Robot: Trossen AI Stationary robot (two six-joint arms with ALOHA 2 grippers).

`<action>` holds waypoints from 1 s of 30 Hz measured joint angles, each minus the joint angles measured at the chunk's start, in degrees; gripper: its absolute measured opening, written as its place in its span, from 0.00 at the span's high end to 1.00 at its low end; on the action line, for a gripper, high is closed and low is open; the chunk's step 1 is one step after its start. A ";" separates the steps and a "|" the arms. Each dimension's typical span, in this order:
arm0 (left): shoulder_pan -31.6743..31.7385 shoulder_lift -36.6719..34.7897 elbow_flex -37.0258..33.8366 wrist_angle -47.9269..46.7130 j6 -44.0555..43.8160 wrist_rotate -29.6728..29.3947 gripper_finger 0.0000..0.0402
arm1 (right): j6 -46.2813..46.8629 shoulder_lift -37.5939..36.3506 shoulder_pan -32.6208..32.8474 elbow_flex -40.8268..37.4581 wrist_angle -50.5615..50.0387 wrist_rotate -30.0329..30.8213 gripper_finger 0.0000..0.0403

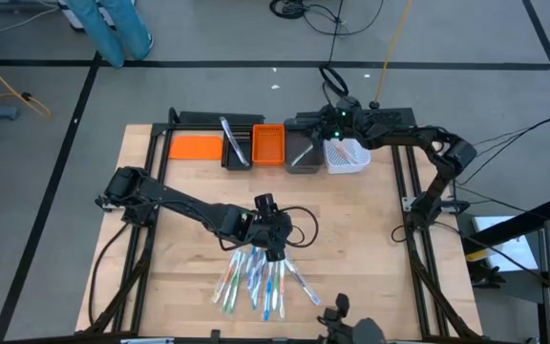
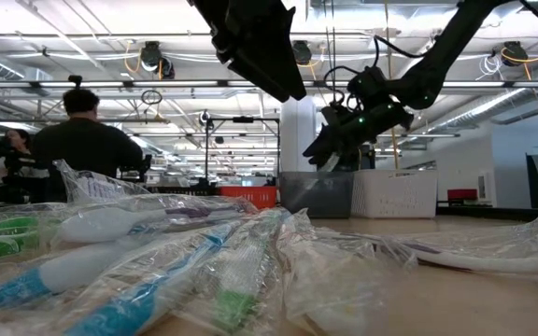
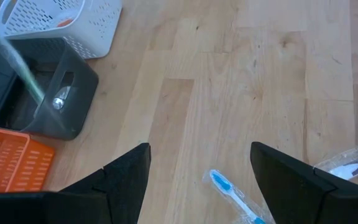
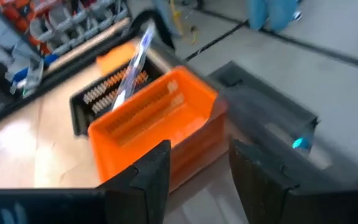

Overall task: Pick & Place Toothbrushes
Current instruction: Put the green toothbrush into the black bin, then put the blue toothbrush into the orange basket

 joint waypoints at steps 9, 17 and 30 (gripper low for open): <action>0.00 0.01 0.00 0.04 0.01 0.07 0.32 | -0.16 -2.45 0.26 0.00 1.69 3.96 0.62; 0.00 0.02 0.00 -0.35 -0.01 0.14 0.32 | 1.35 -2.38 2.45 0.00 -0.29 -1.90 0.61; -1.44 0.02 0.00 -9.60 -9.17 1.18 0.32 | -2.21 -3.78 12.06 0.00 -6.12 -10.61 0.64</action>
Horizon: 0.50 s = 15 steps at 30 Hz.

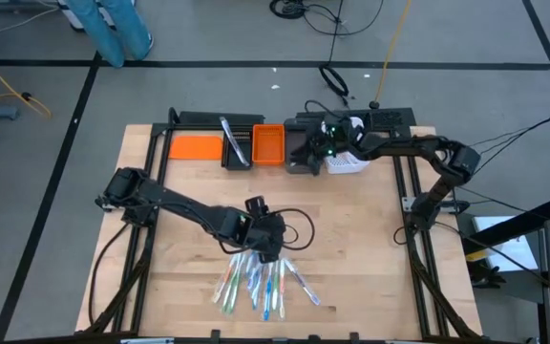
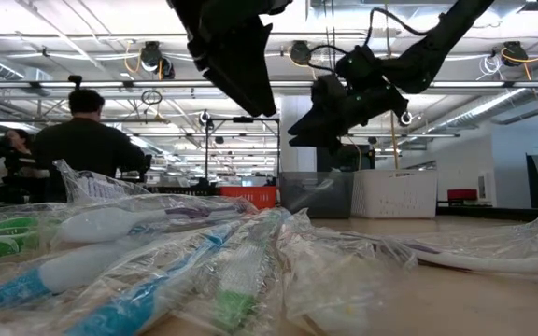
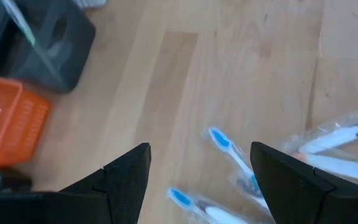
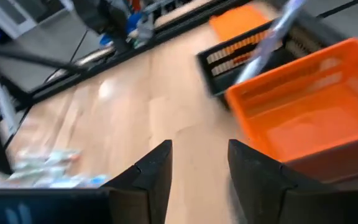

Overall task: Pick & Place Toothbrushes
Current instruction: Put the blue toothbrush into the orange basket

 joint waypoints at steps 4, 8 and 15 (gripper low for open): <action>-1.33 0.00 0.00 -2.35 -2.85 0.28 0.32 | -1.15 -1.81 2.69 -0.69 -2.32 0.00 0.64; -2.68 0.00 0.00 -4.06 -5.05 0.26 0.32 | -1.76 -3.95 5.65 -1.87 -5.46 0.04 0.64; -4.77 0.00 0.00 -4.28 -7.31 -0.20 0.32 | -0.57 -6.36 12.81 -6.54 -6.92 0.06 0.64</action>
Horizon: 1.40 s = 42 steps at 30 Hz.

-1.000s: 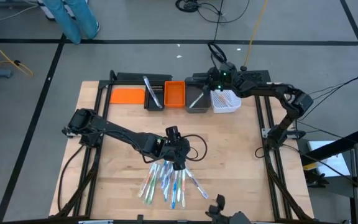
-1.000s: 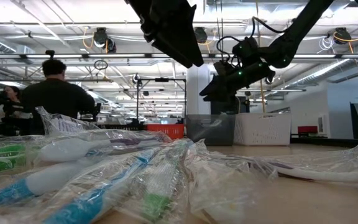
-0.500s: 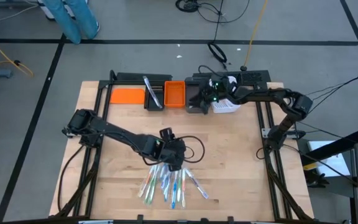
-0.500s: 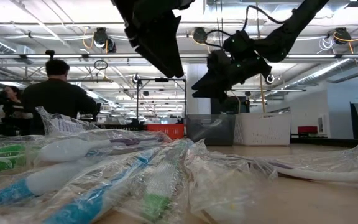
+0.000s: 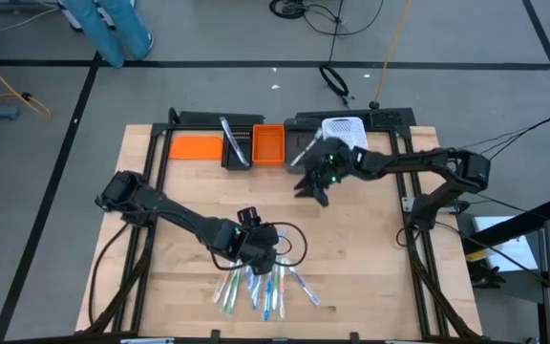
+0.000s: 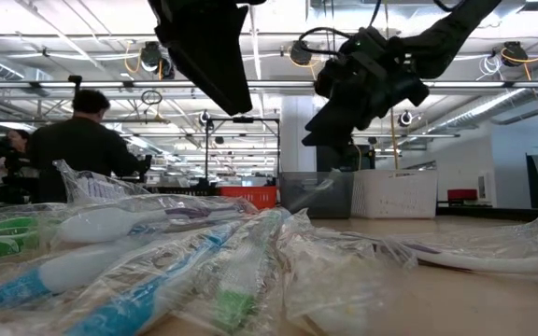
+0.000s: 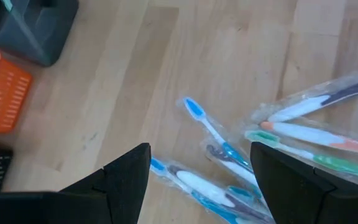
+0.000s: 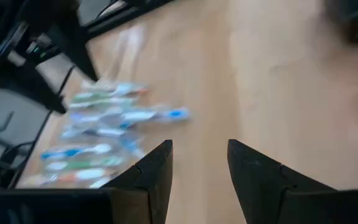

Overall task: Pick & Place Toothbrushes
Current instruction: Put the blue toothbrush into the orange basket

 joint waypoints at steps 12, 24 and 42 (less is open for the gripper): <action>-2.26 0.00 0.00 0.68 -1.23 -1.13 0.32 | 2.40 0.04 20.31 -5.44 1.90 15.98 0.64; -4.08 0.00 0.00 1.40 -1.23 -0.83 0.32 | 1.11 1.37 30.57 -5.43 6.98 33.19 0.64; -4.81 0.00 0.00 1.90 -1.21 -1.04 0.32 | -4.63 11.54 25.69 -5.37 15.00 36.35 0.64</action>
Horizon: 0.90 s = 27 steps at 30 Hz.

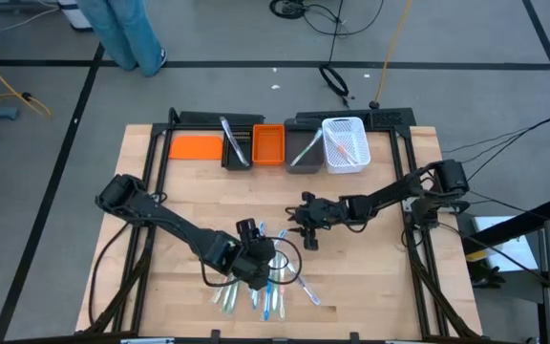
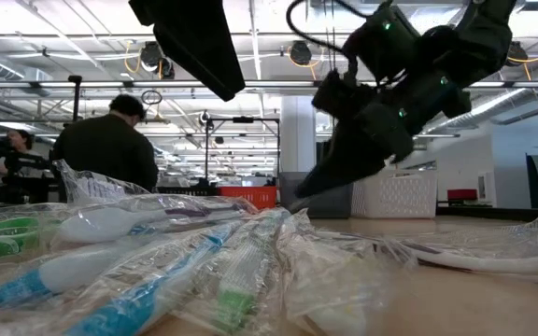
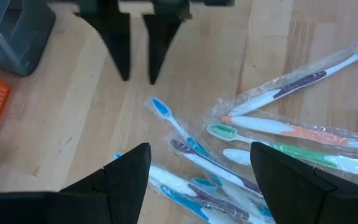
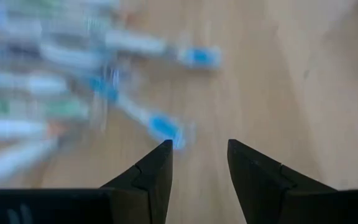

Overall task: Pick & Place Toothbrushes
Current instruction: Put the blue toothbrush into the orange basket

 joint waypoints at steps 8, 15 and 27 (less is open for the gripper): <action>0.00 0.00 0.00 0.05 0.20 -0.02 0.32 | -0.36 5.83 -0.25 0.28 5.02 -0.57 0.64; 0.00 0.00 0.00 0.05 0.50 -0.04 0.32 | -0.29 7.91 -0.25 0.34 8.60 -4.04 0.64; 0.07 0.00 0.00 0.11 0.54 -0.07 0.32 | -0.07 11.50 -0.25 0.45 14.23 -4.57 0.85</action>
